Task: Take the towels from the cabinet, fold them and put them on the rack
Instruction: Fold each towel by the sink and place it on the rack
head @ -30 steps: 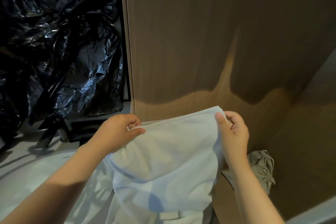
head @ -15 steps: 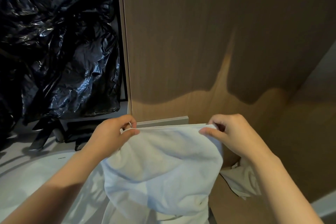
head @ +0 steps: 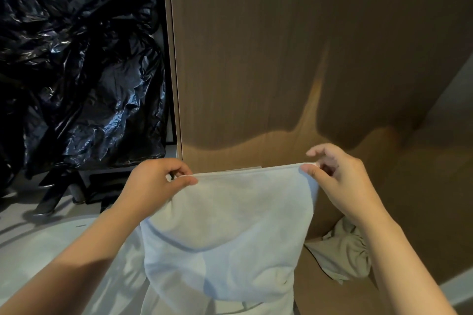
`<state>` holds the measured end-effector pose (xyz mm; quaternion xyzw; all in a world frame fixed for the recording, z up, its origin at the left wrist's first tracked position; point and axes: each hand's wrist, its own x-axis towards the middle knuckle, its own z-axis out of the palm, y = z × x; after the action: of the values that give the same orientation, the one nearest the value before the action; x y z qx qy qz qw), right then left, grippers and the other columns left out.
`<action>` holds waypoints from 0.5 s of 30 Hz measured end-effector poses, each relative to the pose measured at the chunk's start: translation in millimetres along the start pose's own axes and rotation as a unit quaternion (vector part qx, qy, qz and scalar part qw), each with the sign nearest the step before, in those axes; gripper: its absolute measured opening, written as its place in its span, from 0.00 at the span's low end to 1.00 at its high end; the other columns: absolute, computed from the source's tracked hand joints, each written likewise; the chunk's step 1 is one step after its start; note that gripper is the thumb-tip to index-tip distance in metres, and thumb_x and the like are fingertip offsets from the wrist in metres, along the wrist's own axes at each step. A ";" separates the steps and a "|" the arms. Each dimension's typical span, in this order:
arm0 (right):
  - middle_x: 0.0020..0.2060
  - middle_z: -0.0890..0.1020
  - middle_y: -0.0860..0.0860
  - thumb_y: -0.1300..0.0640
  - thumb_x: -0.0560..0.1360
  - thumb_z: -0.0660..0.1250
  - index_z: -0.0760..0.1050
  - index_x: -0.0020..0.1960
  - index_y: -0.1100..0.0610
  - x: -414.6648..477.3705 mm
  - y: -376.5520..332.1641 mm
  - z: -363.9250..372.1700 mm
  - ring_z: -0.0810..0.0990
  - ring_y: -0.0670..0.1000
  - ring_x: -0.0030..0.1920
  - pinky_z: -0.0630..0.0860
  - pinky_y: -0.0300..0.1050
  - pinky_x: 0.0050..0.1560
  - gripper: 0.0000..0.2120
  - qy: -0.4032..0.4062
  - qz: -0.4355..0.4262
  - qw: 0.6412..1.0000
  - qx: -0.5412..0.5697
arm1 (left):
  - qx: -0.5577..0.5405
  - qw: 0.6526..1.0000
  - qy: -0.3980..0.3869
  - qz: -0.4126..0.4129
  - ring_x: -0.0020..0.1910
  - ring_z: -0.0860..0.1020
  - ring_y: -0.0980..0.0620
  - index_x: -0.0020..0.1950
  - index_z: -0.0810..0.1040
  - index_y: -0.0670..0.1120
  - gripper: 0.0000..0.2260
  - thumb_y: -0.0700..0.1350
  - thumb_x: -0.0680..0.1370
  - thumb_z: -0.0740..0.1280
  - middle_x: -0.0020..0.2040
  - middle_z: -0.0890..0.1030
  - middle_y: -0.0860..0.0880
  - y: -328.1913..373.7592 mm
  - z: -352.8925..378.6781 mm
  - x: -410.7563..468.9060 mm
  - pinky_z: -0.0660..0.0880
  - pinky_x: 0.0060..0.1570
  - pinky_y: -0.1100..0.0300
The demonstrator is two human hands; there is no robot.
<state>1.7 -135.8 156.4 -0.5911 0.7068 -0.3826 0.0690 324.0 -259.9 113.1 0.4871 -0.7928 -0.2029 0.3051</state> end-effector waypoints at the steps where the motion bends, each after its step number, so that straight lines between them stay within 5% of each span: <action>1: 0.45 0.80 0.38 0.49 0.76 0.69 0.75 0.57 0.42 0.4 0.8 1.4 0.79 0.40 0.44 0.71 0.30 0.42 0.10 0.000 0.004 1.000 -0.012 | -0.005 1.000 0.004 0.001 0.36 0.77 0.60 0.41 0.78 0.61 0.07 0.57 0.69 0.75 0.37 0.80 0.64 2.0 0.7 0.9 0.75 0.36 0.57; 4: 0.51 0.82 0.46 0.53 0.79 0.66 0.78 0.62 0.51 1.4 3.1 10.7 0.80 0.46 0.50 0.70 0.33 0.46 0.12 0.000 0.009 0.994 -0.110 | -0.038 0.999 0.029 0.009 0.39 0.77 0.59 0.40 0.76 0.58 0.09 0.54 0.69 0.76 0.36 0.79 0.58 10.3 9.0 -1.8 0.75 0.40 0.57; 8: 0.62 0.77 0.50 0.54 0.80 0.65 0.74 0.68 0.53 -10.3 -7.5 26.3 0.74 0.52 0.64 0.72 0.44 0.61 0.17 0.017 -0.012 0.990 -0.141 | -0.111 0.983 0.147 0.025 0.43 0.75 0.58 0.43 0.78 0.55 0.06 0.46 0.74 0.73 0.38 0.77 0.53 29.0 18.9 -14.3 0.70 0.41 0.71; 11: 0.59 0.76 0.42 0.53 0.79 0.67 0.75 0.65 0.49 -20.3 -24.1 43.3 0.74 0.41 0.60 0.69 0.32 0.58 0.15 -0.025 -0.065 0.997 -0.033 | -0.149 0.971 0.182 0.043 0.42 0.75 0.58 0.46 0.76 0.56 0.06 0.45 0.76 0.70 0.39 0.77 0.53 45.1 20.6 -25.6 0.68 0.41 0.72; 15: 0.57 0.72 0.29 0.47 0.79 0.66 0.74 0.63 0.40 -31.9 -40.5 77.1 0.68 0.25 0.58 0.67 0.23 0.56 0.13 -0.139 -0.059 0.987 0.062 | -0.235 0.967 0.098 -0.018 0.38 0.76 0.53 0.52 0.76 0.62 0.12 0.46 0.74 0.71 0.38 0.78 0.50 51.9 22.3 -42.8 0.72 0.40 0.69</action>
<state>85.1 -143.2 116.5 -0.6740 0.6288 -0.3431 0.1804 289.7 -198.1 116.6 0.4333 -0.6803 -0.3404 0.4833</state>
